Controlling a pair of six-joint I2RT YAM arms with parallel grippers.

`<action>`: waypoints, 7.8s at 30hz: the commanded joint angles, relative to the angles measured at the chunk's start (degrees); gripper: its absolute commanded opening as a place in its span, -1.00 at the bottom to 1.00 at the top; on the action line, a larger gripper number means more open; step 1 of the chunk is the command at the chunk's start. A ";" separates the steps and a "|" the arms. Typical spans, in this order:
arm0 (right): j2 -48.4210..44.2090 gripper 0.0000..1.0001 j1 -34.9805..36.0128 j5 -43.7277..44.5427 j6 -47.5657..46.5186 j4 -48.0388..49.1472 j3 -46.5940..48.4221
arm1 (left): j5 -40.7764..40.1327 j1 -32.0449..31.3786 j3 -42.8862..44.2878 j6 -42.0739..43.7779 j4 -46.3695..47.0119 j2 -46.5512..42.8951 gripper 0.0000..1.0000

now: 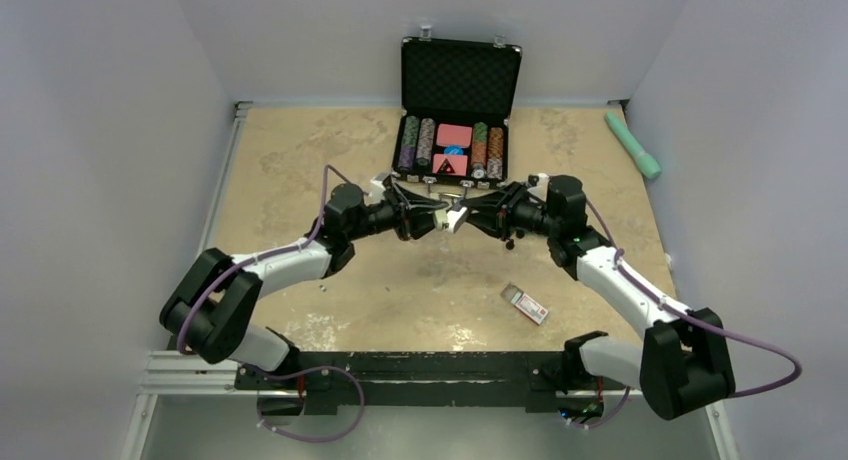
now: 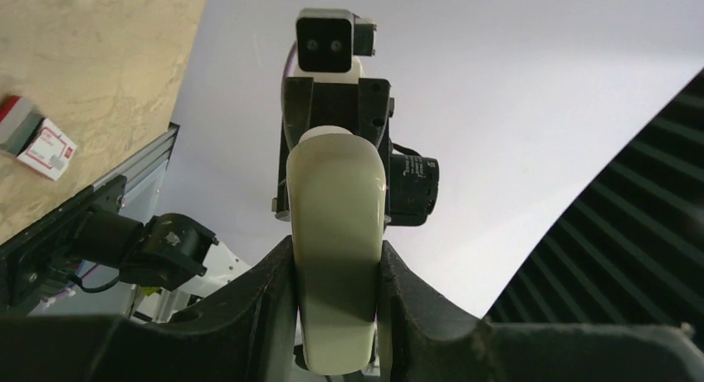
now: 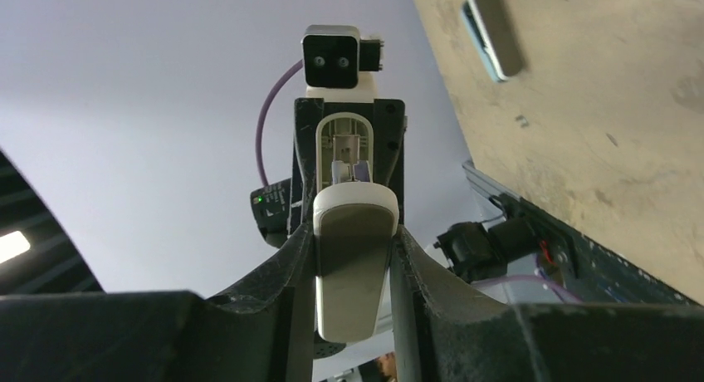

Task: Unload the staples from the stapler

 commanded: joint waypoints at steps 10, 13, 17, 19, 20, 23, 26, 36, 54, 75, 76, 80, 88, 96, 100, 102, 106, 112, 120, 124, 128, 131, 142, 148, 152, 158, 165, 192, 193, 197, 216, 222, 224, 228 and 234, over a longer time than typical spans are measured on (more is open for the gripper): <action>8.54 -1.00 0.06 14.63 -18.78 -51.21 16.96 | -3.86 0.25 8.55 13.33 -73.58 -10.10 -1.00; 17.19 -1.00 1.56 18.64 -24.02 -62.21 24.62 | -6.06 0.28 16.48 18.49 -92.32 -5.88 -1.00; 28.00 -1.00 4.97 24.23 -28.28 -75.05 34.63 | -11.95 0.13 28.68 25.71 -111.81 1.03 -1.00; 29.99 -1.00 6.28 24.12 -28.00 -75.30 35.13 | -14.18 0.07 30.76 27.19 -116.32 2.50 -1.00; 29.90 -1.00 6.65 24.94 -27.16 -75.26 35.20 | -15.73 0.11 31.36 27.31 -118.19 2.60 -1.00; 27.60 -1.00 6.98 26.70 -25.84 -73.59 35.05 | -15.38 0.14 29.73 28.43 -115.41 1.33 -1.00; 24.81 -1.00 6.94 22.65 -27.15 -66.60 32.39 | -6.63 0.09 22.58 27.40 -101.33 -0.24 -1.00; 12.36 0.35 7.29 -0.89 -18.40 -27.37 16.61 | 2.49 -0.02 18.29 22.56 -68.95 -5.88 -1.00; 3.40 0.77 6.63 -5.21 3.02 11.97 10.95 | 1.75 0.07 11.71 -9.48 20.91 3.82 -1.00; 10.76 0.70 5.98 -11.93 -11.82 -0.12 20.81 | 26.34 0.33 29.78 -5.70 14.06 4.07 -1.00; 10.61 0.69 5.76 -12.66 -10.92 1.43 20.57 | 26.88 0.40 29.37 -5.01 12.85 3.91 -1.00; 10.89 0.67 3.94 -14.15 -17.27 -5.29 24.03 | 28.17 0.32 28.10 -3.04 9.85 3.04 -1.00; 9.83 0.55 -1.16 -18.98 -17.65 -3.78 21.58 | 31.99 0.40 29.82 5.64 -4.68 1.01 -1.00; 11.83 0.26 -3.82 -19.47 -25.89 -16.47 27.27 | 31.69 0.10 35.36 20.04 -24.73 0.56 -1.00; 11.77 0.11 -2.97 -19.95 -23.77 -13.33 25.44 | 30.83 -0.84 36.36 20.19 -25.30 2.49 -1.00; 11.61 0.05 -2.97 -20.56 -23.55 -12.34 25.27 | 30.41 -1.72 37.03 20.08 -25.09 3.68 -1.00; 11.41 -0.59 -3.08 -21.86 -23.78 -11.99 25.22 | 29.09 -2.45 37.50 19.91 -24.77 4.37 -1.00; 10.49 -1.00 -3.09 -21.78 -22.49 -11.35 21.58 | 26.94 -2.48 35.47 16.83 -21.38 4.04 -1.00; 9.03 -1.00 -5.31 -16.85 -26.00 -25.74 19.31 | 20.41 -0.49 29.91 15.28 -25.61 0.19 -1.00; 8.23 -1.00 -5.58 -9.95 -27.68 -34.86 21.10 | 16.45 0.09 29.02 20.16 -41.28 -1.54 -1.00; 8.26 -1.00 -5.58 -2.98 -27.77 -44.76 21.11 | 10.06 0.36 29.63 23.76 -65.56 -3.02 -1.00; 9.07 -1.00 -5.58 0.59 -28.73 -49.67 20.07 | 3.90 0.39 28.47 23.23 -75.60 -4.40 -1.00; 8.33 -1.00 -4.87 4.00 -26.21 -50.36 18.54 | -8.91 0.11 31.41 23.91 -95.41 -5.40 -1.00; 7.81 -1.00 -4.28 -1.04 -29.25 -40.24 17.76 | -8.22 -0.10 31.63 22.48 -92.20 -6.71 -1.00; 6.37 -0.28 -3.98 -3.14 -42.91 -31.78 21.59 | -8.72 0.10 34.53 21.40 -96.23 -7.60 -1.00; -0.46 0.28 7.36 25.76 -64.37 -45.49 29.64 | -6.12 0.14 37.68 19.84 -100.33 -6.57 -1.00; -15.17 0.97 12.24 30.86 -67.15 -34.08 18.48 | -4.27 1.78 40.11 18.03 -98.73 -7.09 -1.00; -23.62 0.80 23.39 27.07 -108.13 5.68 -2.44 | 4.83 9.55 43.46 18.74 -101.69 -8.60 -1.00; -23.33 0.80 24.92 28.16 -109.28 5.98 -2.80 | 5.34 9.75 43.26 18.76 -101.26 -8.44 -1.00; -21.84 0.79 30.80 33.93 -112.59 8.98 -3.76 | 7.71 10.33 43.43 20.12 -101.26 -7.01 -1.00; -6.09 0.70 34.81 35.76 -116.33 25.08 -2.60 | 10.54 11.26 45.09 22.12 -102.85 -4.54 -1.00; -7.19 0.69 35.86 34.67 -116.49 23.86 -1.48 | 11.19 12.18 45.60 22.96 -102.93 -3.44 -1.00; -7.47 0.69 36.08 34.95 -116.83 23.76 -1.41 | 11.72 12.27 45.89 23.18 -102.34 -3.01 -1.00; -5.23 0.69 36.10 34.21 -117.35 24.56 -0.11 | 12.44 12.27 46.86 23.35 -102.08 -2.16 -1.00; -1.86 0.69 36.10 34.80 -117.39 27.57 1.77 | 13.09 12.35 48.33 22.88 -101.84 -1.81 -1.00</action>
